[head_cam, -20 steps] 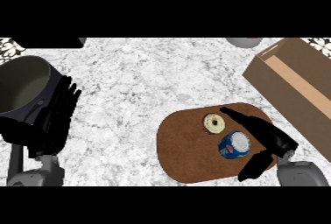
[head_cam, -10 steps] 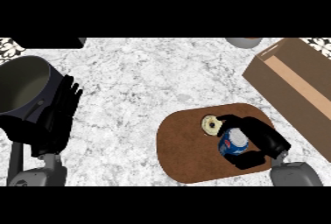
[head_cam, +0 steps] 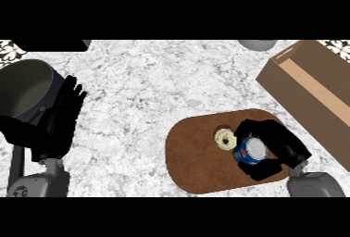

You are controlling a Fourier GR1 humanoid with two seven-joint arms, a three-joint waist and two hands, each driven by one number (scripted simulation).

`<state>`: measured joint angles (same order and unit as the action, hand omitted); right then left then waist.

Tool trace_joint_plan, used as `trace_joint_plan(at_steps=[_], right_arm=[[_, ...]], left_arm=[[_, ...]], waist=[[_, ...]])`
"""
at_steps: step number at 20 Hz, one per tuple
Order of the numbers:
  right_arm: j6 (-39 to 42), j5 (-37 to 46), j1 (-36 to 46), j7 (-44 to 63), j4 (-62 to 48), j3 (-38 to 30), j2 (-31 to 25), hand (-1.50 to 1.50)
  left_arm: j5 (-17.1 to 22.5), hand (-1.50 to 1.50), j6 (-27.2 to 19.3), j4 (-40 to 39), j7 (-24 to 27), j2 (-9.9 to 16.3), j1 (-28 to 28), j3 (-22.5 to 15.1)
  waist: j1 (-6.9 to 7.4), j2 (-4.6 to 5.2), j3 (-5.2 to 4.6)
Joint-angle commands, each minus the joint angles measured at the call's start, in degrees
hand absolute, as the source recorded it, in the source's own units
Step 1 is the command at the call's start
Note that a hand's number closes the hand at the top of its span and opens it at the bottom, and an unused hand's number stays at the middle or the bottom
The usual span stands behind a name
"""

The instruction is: Pick the can from the cutting board and place it in the cardboard box

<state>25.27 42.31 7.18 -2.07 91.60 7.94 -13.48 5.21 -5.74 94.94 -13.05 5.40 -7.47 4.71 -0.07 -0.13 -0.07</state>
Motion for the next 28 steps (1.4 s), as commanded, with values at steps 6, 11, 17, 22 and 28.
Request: trace_joint_plan(at_steps=[6,11,17,22,28], right_arm=[[-9.55,22.91,-8.54,3.19,16.74,24.48,1.30,1.50],[-9.96,27.35,-14.67,4.63,27.89,28.96,-2.01,1.50],[-5.11,27.07,-20.30,10.94,45.69,32.39,-0.73,1.50],[-7.88,23.22,-17.26,16.68,48.07,23.20,7.54,1.50],[-2.55,21.48,-8.57,22.91,50.11,12.97,12.22,1.50]], left_arm=[[0.69,0.00,0.50,-0.82,-0.83,0.76,0.34,1.03],[1.04,0.00,1.63,2.91,1.07,0.78,5.05,0.95],[-1.76,0.00,-0.75,0.16,1.48,-1.72,1.62,-1.75],[-0.42,0.00,-0.46,1.46,-1.15,-0.08,0.26,-0.04],[-0.49,0.00,-0.55,-1.13,-0.83,0.47,-1.82,1.00]], waist=[[-0.81,-0.28,-0.02],[-0.24,-0.11,0.04],[-0.72,-0.10,0.04],[-0.29,0.11,0.08],[-0.17,0.25,0.04]])
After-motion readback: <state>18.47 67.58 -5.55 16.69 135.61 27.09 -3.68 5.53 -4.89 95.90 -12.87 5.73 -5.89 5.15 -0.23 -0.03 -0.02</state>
